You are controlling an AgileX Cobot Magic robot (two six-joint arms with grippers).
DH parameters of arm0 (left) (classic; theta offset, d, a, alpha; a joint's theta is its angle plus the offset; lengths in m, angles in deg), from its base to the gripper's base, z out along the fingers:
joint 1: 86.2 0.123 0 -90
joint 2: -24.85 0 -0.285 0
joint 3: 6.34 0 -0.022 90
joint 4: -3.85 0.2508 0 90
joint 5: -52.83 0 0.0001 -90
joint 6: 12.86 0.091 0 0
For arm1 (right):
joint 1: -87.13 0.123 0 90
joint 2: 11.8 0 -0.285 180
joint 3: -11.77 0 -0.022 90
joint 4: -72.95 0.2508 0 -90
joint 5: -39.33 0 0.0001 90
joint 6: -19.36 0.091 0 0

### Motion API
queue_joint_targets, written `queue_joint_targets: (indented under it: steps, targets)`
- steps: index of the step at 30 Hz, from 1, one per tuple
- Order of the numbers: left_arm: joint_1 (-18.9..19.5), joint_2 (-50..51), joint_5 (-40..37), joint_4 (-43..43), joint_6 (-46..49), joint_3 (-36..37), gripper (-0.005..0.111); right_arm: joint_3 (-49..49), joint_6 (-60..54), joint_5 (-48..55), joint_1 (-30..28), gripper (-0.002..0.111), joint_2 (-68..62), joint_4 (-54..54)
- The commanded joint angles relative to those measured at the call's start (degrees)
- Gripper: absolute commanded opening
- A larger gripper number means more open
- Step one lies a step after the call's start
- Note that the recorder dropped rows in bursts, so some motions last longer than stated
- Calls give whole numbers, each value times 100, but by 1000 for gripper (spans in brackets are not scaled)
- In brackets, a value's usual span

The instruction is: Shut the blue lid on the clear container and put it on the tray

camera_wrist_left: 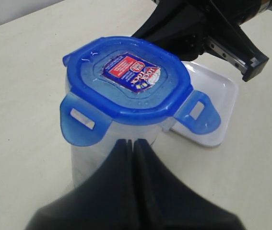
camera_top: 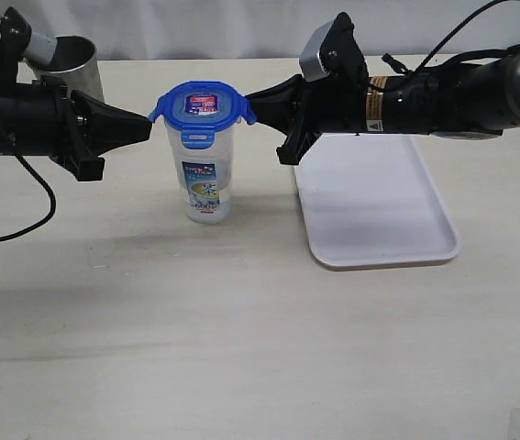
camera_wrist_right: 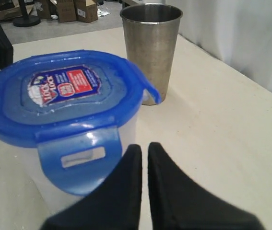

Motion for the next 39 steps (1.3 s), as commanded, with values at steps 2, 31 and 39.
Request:
queue_joint_targets:
  steps: [2,31,39]
  targets:
    - [24,17,-79,-6,179,-44,0,-22,123,-11,2,5,128,-108]
    - [24,17,415,191,179,-33,0,-22,458,497,-80,5,288,-421]
    - [24,457,1068,-229,179,-47,0,-22,1066,958,-146,5,695,-1043]
